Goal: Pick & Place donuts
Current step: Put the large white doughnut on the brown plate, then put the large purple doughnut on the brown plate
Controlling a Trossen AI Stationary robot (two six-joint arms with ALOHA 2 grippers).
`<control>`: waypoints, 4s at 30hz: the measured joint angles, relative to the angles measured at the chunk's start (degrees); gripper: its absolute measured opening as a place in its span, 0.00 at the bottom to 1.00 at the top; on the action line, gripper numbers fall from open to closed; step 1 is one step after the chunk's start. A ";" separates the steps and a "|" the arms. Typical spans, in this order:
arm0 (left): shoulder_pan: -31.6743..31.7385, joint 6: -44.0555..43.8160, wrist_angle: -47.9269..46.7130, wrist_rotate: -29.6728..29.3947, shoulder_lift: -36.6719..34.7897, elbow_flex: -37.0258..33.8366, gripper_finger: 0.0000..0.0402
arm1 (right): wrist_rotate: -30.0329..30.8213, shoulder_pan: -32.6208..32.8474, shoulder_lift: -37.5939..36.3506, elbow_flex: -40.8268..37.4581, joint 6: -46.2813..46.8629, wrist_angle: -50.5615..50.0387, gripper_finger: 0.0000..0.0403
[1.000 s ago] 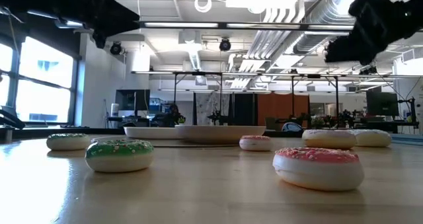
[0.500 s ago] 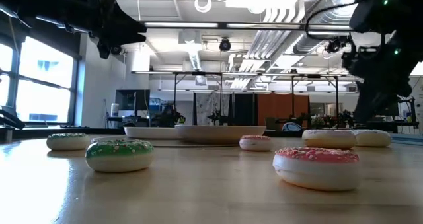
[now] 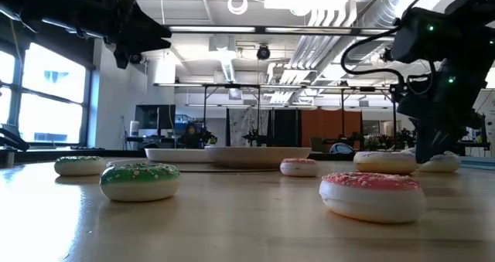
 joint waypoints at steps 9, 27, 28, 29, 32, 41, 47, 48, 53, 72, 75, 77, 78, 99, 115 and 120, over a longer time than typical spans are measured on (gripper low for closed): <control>0.00 -2.78 -0.06 -0.02 0.00 0.00 0.30 | 3.53 -0.02 -3.28 3.54 -3.84 2.38 0.06; 0.00 -4.49 0.31 1.98 0.00 0.00 0.30 | 10.00 -3.76 9.98 5.82 -21.18 60.55 0.02; 0.00 -4.44 0.31 2.23 0.00 0.00 0.30 | 8.68 -4.20 12.55 5.82 -21.06 63.85 0.02; 0.00 -4.42 0.31 2.40 0.00 0.00 0.30 | 7.05 -4.66 15.17 5.82 -21.04 67.73 0.02; -0.02 -3.97 0.32 2.50 -0.01 0.00 0.30 | 2.68 -5.94 22.32 6.11 -19.57 78.20 0.04; 0.00 -1.03 0.34 1.96 -0.02 0.00 0.30 | -4.35 -8.01 36.75 16.31 -20.17 73.35 0.03; 0.00 -1.01 0.33 1.71 -0.02 -0.02 0.30 | -5.22 -8.92 38.96 22.78 -23.42 60.27 0.11; 0.00 -1.01 0.30 1.68 -0.02 -0.02 0.30 | -5.21 -9.12 38.96 23.74 -23.28 57.67 0.13; 0.00 -0.90 0.24 1.46 -0.02 -0.02 0.30 | -4.65 -9.64 38.98 26.74 -23.50 49.93 0.19; 0.00 0.11 0.26 1.33 -0.02 -0.02 0.30 | -12.98 -9.76 38.93 35.33 -30.21 36.90 0.33; 0.00 0.11 0.26 1.33 -0.02 -0.02 0.30 | -13.29 -9.79 38.92 38.25 -30.52 32.52 0.35; 0.00 0.10 0.26 1.33 -0.02 -0.02 0.30 | -14.96 -9.79 38.92 40.66 -31.21 29.75 0.36; 0.00 0.10 0.26 1.33 -0.02 -0.02 0.30 | -15.80 -9.79 38.92 41.86 -31.79 28.67 0.36; 0.00 0.06 0.26 -0.28 0.04 -0.02 0.30 | -14.31 -9.74 38.85 46.19 -35.03 19.51 0.36; 0.00 0.06 0.00 -0.50 0.04 -0.02 0.30 | -12.43 -8.97 26.30 46.12 -30.22 -1.60 0.36; 0.00 0.06 -0.07 -0.50 0.04 -0.02 0.30 | -12.48 -7.34 24.65 45.53 -26.49 -10.38 0.36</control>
